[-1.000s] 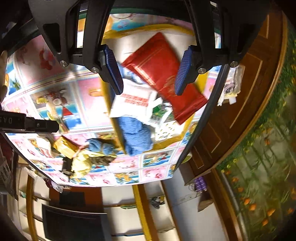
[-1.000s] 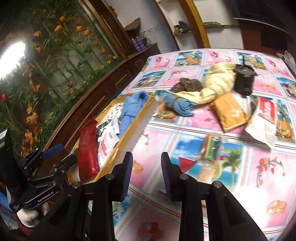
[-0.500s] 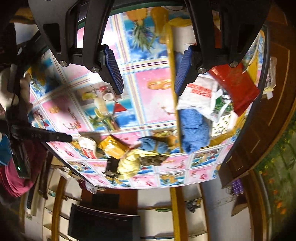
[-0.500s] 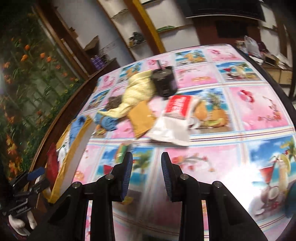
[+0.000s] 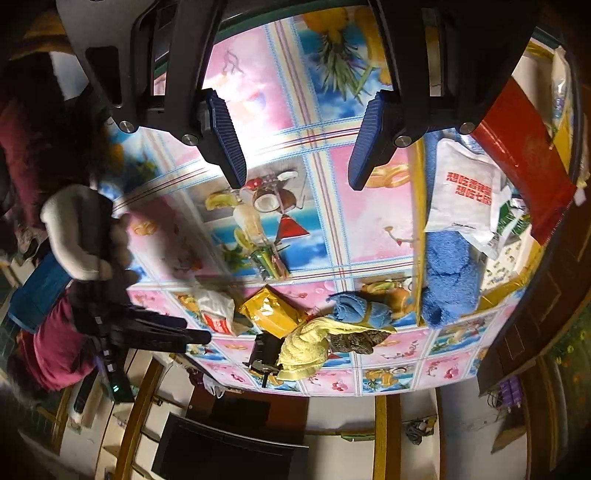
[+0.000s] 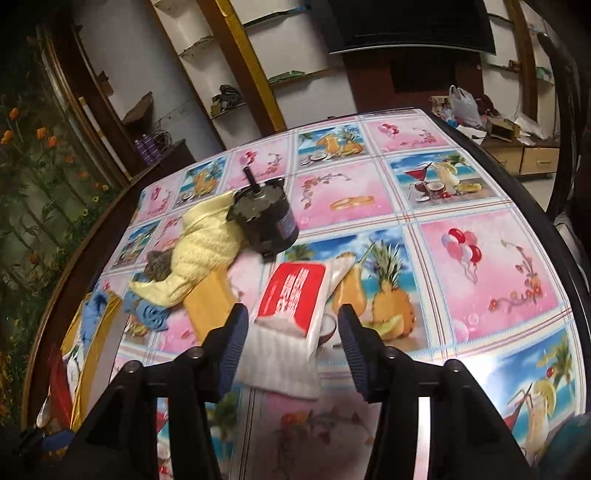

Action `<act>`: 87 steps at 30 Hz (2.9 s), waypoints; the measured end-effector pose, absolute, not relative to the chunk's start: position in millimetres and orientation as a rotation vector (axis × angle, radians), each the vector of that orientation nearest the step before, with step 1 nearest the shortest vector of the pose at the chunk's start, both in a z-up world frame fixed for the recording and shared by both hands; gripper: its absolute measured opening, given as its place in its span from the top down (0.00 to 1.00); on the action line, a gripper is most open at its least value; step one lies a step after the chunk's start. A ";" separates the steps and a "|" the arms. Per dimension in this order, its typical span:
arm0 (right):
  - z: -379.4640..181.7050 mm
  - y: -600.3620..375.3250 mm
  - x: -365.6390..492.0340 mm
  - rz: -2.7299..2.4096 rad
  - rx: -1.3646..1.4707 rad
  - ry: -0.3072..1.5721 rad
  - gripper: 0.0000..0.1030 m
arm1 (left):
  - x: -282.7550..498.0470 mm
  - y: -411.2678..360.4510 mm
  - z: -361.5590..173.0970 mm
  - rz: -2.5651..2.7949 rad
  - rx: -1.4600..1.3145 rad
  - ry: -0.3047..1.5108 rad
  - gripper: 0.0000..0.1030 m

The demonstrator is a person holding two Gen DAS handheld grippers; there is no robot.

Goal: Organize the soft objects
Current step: 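Grasp the red-label wet wipes pack with the right gripper, then grasp the yellow packet with the left gripper while the right gripper holds the wet wipes, then carry the yellow packet to the box with the left gripper while the right gripper carries the wet wipes there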

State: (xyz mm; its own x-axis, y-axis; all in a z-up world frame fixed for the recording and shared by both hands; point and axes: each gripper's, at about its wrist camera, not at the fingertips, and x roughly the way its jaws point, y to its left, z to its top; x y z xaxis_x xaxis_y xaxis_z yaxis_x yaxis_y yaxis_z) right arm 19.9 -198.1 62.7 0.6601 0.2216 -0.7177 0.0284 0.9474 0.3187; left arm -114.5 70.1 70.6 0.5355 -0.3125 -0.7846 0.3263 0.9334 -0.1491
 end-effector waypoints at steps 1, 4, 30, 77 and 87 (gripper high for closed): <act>60.8 -200.3 26.8 0.096 0.327 0.846 0.47 | -112.0 72.2 72.0 -0.390 -0.011 0.932 0.44; 55.3 -199.5 42.5 0.081 0.324 0.873 0.43 | -100.7 77.4 79.1 -0.404 -0.079 0.927 0.44; 27.3 -223.0 46.5 0.173 0.449 1.019 0.52 | 95.9 -39.0 29.7 -0.327 -0.138 1.049 0.40; 62.9 -186.9 10.5 0.186 0.395 0.771 0.54 | -96.2 209.9 87.2 -0.223 -0.558 0.790 0.52; 89.7 -87.2 -17.5 0.452 0.329 0.822 0.54 | -121.3 268.3 76.5 -0.125 -0.626 0.759 0.52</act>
